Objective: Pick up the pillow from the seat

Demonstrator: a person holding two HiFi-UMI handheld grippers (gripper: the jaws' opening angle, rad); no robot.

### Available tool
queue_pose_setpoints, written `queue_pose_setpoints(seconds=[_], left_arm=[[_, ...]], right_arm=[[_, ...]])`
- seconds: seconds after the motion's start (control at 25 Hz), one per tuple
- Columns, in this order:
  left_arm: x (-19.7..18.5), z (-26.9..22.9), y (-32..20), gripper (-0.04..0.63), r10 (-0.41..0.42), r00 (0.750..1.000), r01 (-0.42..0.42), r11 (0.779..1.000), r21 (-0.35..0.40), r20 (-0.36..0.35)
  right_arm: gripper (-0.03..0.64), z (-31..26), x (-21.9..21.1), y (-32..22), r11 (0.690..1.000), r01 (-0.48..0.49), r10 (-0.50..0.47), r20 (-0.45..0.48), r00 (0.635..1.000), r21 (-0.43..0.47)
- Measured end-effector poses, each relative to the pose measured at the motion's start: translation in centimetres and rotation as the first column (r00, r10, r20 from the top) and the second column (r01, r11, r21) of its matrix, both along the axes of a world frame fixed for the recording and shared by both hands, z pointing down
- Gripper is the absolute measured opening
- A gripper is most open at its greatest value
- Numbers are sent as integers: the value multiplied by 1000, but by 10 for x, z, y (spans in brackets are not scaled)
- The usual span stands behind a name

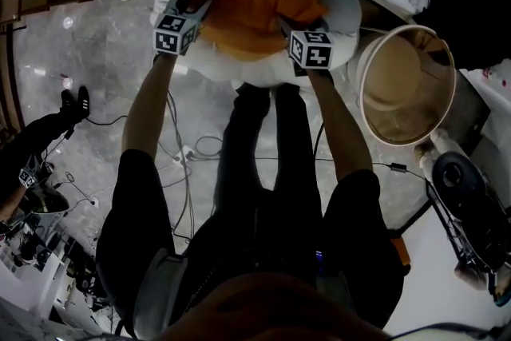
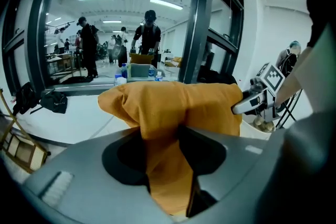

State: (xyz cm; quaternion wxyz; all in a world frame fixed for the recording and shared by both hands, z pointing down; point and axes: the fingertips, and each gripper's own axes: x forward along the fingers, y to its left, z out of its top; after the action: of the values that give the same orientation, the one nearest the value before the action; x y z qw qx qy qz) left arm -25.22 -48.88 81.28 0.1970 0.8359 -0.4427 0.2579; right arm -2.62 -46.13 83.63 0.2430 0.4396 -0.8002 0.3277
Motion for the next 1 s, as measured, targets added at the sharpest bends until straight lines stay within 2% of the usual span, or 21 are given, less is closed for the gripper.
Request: queue_pose_setpoints(seconds=[0.24, 0.48, 0.8, 1.0], left_arm=[[8, -39, 14, 178, -4, 1000, 3, 1000, 29, 12], [24, -105, 21, 176, 1, 1000, -1, 995, 102, 1], [23, -223, 29, 176, -26, 999, 37, 966, 255, -46], [59, -301, 28, 176, -21, 998, 36, 957, 286, -56]], right_arm=[[352, -38, 8, 11, 998, 29, -29, -13, 1000, 52], [347, -100, 24, 8, 988, 105, -99, -57, 993, 116], [345, -217, 25, 7, 960, 99, -89, -50, 995, 263], [345, -293, 60, 4, 957, 68, -68, -11, 998, 283]])
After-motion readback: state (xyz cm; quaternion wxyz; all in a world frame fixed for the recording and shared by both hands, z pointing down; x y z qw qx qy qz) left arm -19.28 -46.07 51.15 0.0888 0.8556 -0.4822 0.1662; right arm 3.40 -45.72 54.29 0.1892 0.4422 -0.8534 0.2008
